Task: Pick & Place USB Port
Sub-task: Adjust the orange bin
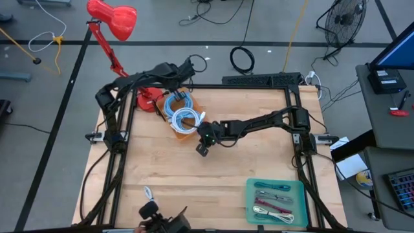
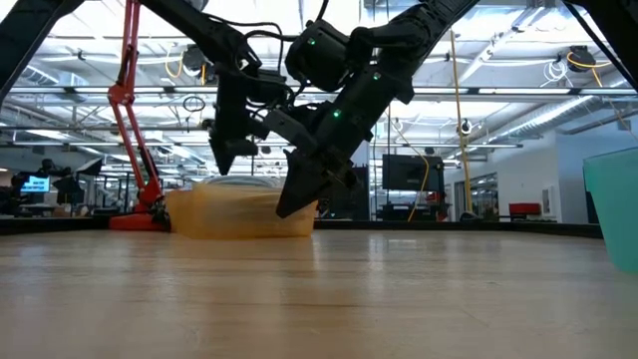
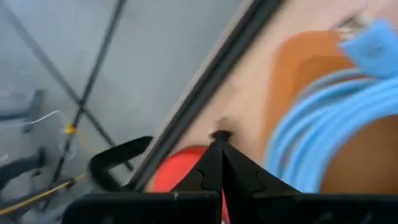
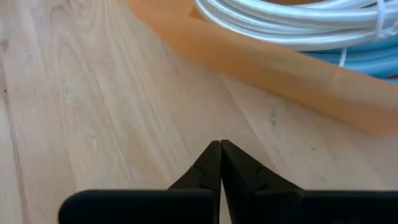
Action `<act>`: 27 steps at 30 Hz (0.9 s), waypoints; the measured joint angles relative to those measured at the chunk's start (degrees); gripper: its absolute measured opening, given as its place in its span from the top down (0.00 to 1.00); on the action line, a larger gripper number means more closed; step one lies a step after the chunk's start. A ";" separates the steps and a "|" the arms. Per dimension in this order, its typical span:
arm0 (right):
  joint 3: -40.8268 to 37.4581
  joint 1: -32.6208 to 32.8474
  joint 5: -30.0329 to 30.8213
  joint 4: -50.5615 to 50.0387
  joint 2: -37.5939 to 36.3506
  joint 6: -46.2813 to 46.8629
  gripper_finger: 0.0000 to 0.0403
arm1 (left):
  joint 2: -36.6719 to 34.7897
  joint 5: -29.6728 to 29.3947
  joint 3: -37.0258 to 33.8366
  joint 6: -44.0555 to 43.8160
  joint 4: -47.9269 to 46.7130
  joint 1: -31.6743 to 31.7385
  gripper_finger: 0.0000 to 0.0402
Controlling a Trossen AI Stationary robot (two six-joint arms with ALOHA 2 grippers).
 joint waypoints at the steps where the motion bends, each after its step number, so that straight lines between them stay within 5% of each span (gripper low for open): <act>1: 0.01 0.00 -0.01 -0.01 0.00 -0.03 1.00 | -0.38 -1.44 0.00 -0.77 -1.12 0.01 1.00; 3: 0.01 0.00 -0.13 -0.22 0.00 -0.13 1.00 | -0.80 -2.53 0.77 -3.74 -6.20 0.30 1.00; 9: 0.01 0.00 -0.22 -1.39 -0.23 -0.79 1.00 | -5.24 8.77 -1.95 -16.41 -22.07 0.42 1.00; 17: -0.08 -0.17 1.46 -4.26 -3.45 -3.62 1.00 | -15.91 19.34 -17.02 -24.95 -17.46 -0.65 1.00; 27: 0.05 -0.50 4.92 -5.61 -11.10 -6.19 1.00 | -20.45 20.04 -37.61 -27.89 1.14 -0.45 1.00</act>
